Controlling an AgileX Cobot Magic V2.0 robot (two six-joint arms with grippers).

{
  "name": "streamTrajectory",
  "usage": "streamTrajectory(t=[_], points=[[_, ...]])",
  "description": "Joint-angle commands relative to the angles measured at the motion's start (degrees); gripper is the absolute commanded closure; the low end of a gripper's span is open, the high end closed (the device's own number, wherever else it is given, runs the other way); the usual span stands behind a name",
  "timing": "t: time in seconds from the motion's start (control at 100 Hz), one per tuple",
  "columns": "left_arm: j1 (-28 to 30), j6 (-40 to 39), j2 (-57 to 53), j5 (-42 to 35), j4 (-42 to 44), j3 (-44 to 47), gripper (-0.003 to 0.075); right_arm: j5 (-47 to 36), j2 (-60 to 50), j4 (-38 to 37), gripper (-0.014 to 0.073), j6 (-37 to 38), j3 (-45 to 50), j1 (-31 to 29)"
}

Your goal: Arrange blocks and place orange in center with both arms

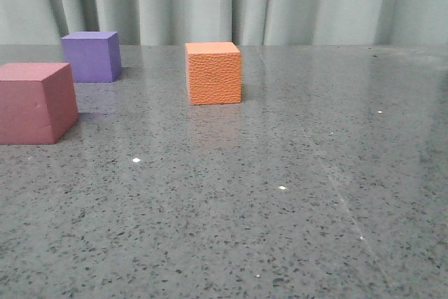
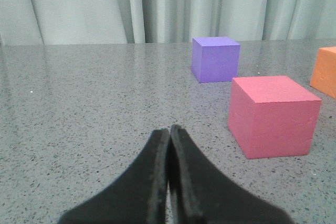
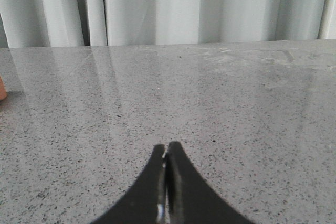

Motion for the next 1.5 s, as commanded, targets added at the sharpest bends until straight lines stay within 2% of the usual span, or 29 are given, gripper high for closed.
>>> streamTrajectory(t=[0.0,0.29,0.49,0.63,0.85,0.99,1.17,1.49], points=[[-0.36,-0.46,-1.88,-4.89,0.06,3.18,0.0739,-5.12,-1.1,0.17,0.0713,-0.43,-0.82,-0.33],[-0.36,-0.46,-1.88,-6.82,0.06,3.04,0.0739,-5.12,-1.1,0.17,0.0713,-0.43,-0.82,-0.33],[-0.36,-0.46,-1.52,-4.86,-7.76,-1.9,0.0739,-5.07,-1.1,0.17,0.0713,-0.43,-0.82,-0.33],[-0.36,-0.46,2.43,5.98,-12.09,-11.44,0.0739,-5.07,-1.1,0.17,0.0713,-0.43,-0.82,-0.33],[-0.36,-0.46,16.08,24.44,-15.42,-31.17,0.0739,-5.07,-1.1,0.17,0.0713,-0.43,-0.82,-0.33],[-0.36,-0.46,24.26,31.34,-15.42,-42.1,0.0739,-5.07,-1.1,0.17,0.0713,-0.43,-0.82,-0.33],[-0.36,-0.46,30.08,31.1,-15.42,-47.97,0.0739,-5.07,-1.1,0.17,0.0713,-0.43,-0.82,-0.33],[-0.36,-0.46,31.6,30.71,-15.42,-48.2,0.0738,-5.07,-1.1,0.17,0.0713,-0.43,-0.82,-0.33]])
